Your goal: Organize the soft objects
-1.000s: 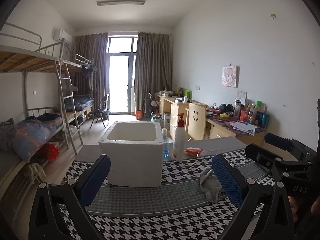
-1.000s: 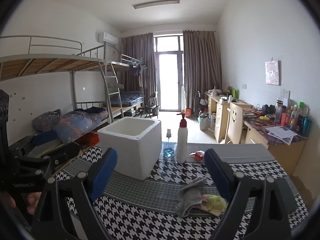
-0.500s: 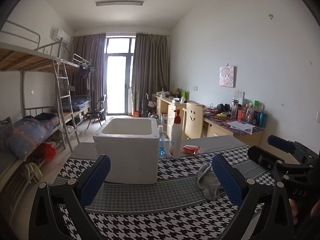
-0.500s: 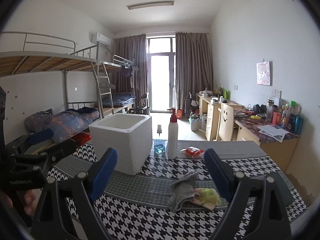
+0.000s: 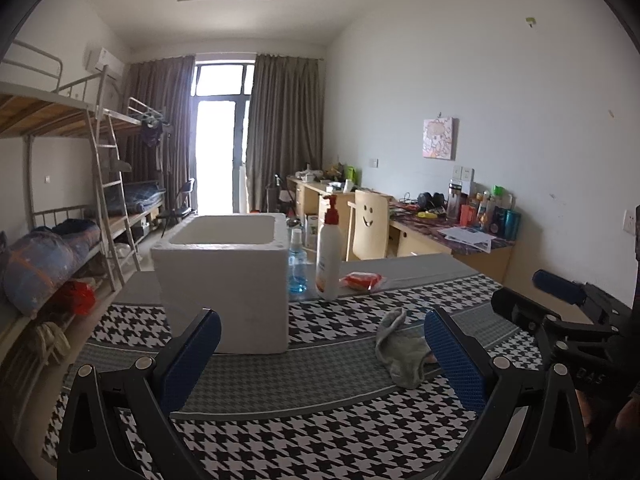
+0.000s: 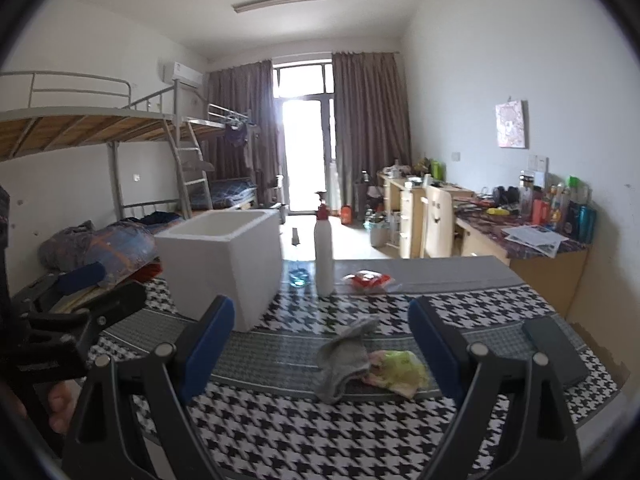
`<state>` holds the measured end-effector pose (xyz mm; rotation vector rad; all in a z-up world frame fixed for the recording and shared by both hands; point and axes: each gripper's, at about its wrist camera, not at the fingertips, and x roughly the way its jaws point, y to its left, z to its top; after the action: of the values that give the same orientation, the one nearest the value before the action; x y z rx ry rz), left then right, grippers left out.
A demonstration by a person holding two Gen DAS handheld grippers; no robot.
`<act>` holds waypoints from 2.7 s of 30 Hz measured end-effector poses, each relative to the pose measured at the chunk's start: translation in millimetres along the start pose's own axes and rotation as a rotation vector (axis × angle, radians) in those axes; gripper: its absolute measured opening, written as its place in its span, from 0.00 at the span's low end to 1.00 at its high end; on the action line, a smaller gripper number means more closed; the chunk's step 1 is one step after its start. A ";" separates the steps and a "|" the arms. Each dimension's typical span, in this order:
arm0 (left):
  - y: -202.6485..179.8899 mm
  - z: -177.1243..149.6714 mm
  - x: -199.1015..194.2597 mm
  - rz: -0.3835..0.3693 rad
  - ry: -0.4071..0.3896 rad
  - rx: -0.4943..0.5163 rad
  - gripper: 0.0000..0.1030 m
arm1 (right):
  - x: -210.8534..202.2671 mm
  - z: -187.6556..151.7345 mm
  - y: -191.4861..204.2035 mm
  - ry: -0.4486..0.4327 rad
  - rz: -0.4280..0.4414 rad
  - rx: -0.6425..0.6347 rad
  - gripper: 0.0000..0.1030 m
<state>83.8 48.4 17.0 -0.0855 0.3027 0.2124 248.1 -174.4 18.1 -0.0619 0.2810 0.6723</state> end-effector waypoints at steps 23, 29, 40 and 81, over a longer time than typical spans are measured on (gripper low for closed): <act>-24.8 -6.6 36.8 -0.093 0.057 0.012 0.99 | 3.8 -20.2 -36.0 0.045 -0.104 0.078 0.88; -31.7 -6.8 48.0 -0.114 0.083 0.013 0.99 | 6.1 -22.7 -46.4 0.062 -0.132 0.090 0.88; -50.3 -14.4 70.6 -0.145 0.138 0.042 0.99 | 14.0 -30.9 -68.6 0.099 -0.179 0.123 0.88; -77.8 -46.3 167.9 -0.123 0.412 0.089 0.98 | 72.0 -59.8 -104.3 0.301 -0.186 0.189 0.88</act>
<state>244.3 -0.1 -74.2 -0.0587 0.7142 0.0568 352.6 -221.1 -62.7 -0.0081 0.6199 0.4476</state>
